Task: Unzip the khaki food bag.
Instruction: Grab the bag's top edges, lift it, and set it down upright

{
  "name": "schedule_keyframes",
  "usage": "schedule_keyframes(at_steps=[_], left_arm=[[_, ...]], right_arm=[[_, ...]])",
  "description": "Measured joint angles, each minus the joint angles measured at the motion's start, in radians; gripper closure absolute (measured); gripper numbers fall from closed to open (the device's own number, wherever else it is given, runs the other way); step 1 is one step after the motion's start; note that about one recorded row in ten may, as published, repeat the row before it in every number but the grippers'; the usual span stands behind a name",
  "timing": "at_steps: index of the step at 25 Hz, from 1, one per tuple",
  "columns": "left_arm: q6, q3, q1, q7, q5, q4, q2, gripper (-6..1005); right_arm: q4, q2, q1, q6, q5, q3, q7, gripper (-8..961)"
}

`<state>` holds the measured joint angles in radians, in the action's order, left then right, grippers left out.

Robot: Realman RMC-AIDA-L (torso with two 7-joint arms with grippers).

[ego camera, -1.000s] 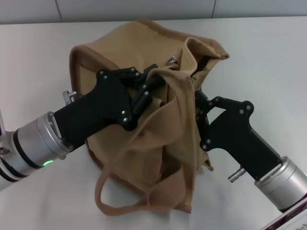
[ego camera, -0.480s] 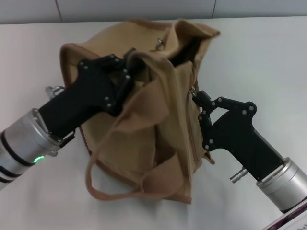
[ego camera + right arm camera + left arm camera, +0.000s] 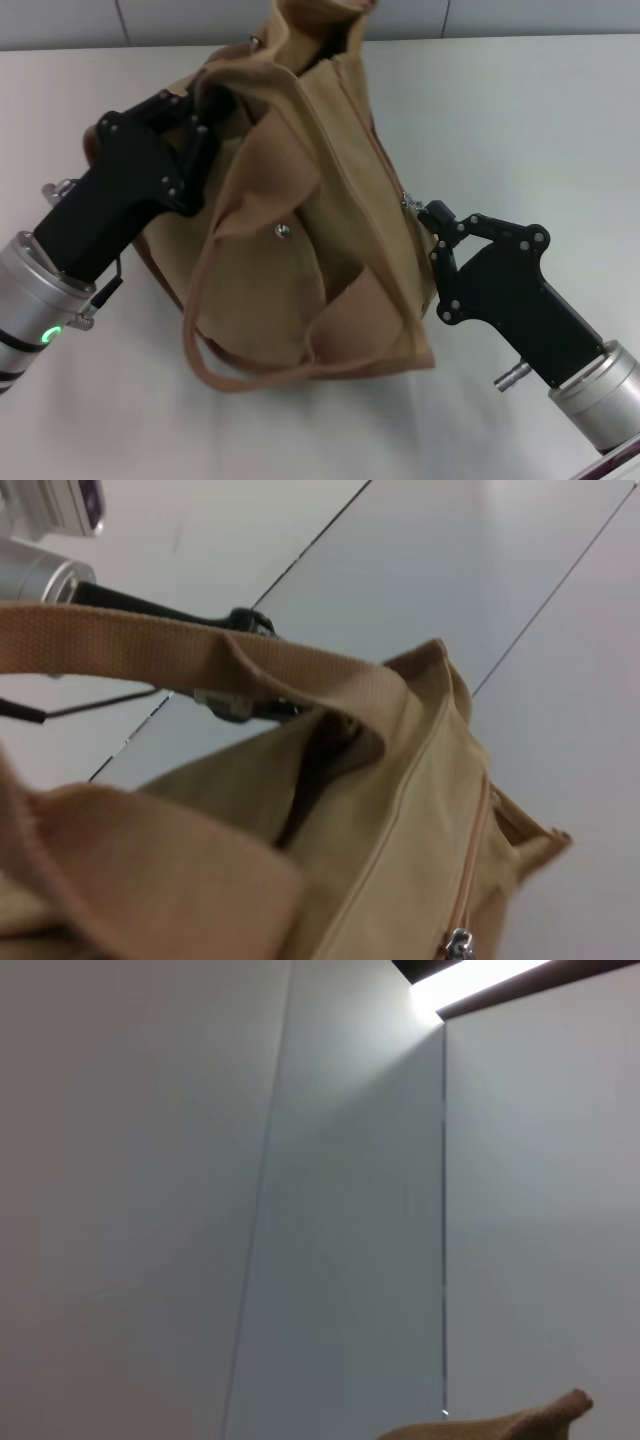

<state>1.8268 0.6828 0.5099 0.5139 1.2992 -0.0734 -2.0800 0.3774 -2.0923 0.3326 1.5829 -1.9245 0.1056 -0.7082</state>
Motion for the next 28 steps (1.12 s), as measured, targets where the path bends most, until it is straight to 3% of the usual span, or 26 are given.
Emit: schedule_keyframes(at_steps=[11, 28], left_arm=[[0.014, -0.116, -0.048, 0.011, 0.0, -0.021, 0.0, 842], [0.009, -0.136, -0.057, 0.026, 0.0, -0.02, 0.0, 837]], right_arm=[[-0.047, 0.0, -0.049, 0.003, 0.003, -0.033, 0.052, 950], [-0.061, 0.003, -0.064, 0.013, -0.005, -0.03, 0.072, 950]])
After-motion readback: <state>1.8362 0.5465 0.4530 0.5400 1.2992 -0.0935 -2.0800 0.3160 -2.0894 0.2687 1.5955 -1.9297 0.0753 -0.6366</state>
